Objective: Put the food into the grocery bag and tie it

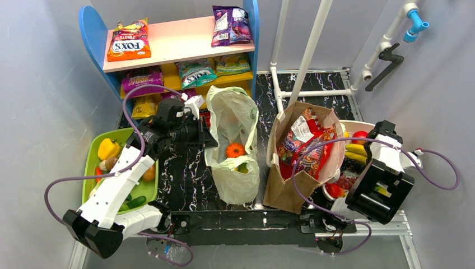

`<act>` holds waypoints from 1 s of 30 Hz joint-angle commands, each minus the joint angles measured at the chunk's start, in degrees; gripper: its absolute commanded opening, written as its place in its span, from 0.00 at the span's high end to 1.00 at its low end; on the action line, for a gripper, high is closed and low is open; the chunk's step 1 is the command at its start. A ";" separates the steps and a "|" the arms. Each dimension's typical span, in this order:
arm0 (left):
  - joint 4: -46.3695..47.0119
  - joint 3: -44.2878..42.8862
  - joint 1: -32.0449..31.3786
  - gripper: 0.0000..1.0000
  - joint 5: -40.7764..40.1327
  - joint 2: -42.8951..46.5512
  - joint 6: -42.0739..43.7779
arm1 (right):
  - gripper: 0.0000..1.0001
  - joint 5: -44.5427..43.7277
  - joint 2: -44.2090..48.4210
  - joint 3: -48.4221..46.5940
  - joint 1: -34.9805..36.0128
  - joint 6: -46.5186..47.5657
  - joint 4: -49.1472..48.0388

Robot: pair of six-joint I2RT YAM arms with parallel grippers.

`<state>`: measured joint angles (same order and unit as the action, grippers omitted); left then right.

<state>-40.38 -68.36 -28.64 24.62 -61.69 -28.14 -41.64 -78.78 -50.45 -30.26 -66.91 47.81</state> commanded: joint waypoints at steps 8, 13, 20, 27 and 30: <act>-1.07 -0.50 -0.10 1.00 -0.18 1.80 0.42 | 0.78 5.81 3.97 2.90 -0.17 2.05 -2.58; -0.22 0.02 -0.10 1.00 0.00 1.74 0.28 | 0.98 11.22 9.57 4.83 -0.16 6.46 -6.25; -0.05 0.30 -0.10 1.00 -0.09 2.09 0.21 | 0.99 16.39 15.33 4.99 -0.18 7.50 -7.42; -0.08 0.03 -0.10 1.00 0.03 1.90 0.20 | 0.99 18.83 17.22 2.59 -0.18 9.93 -6.31; 0.02 0.21 -0.13 1.00 -0.17 2.13 0.11 | 0.99 20.86 17.85 2.28 -0.20 11.61 -6.97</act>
<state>-40.34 -68.29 -28.64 24.45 -61.03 -28.14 -23.85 -62.70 -45.39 -30.37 -57.97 41.72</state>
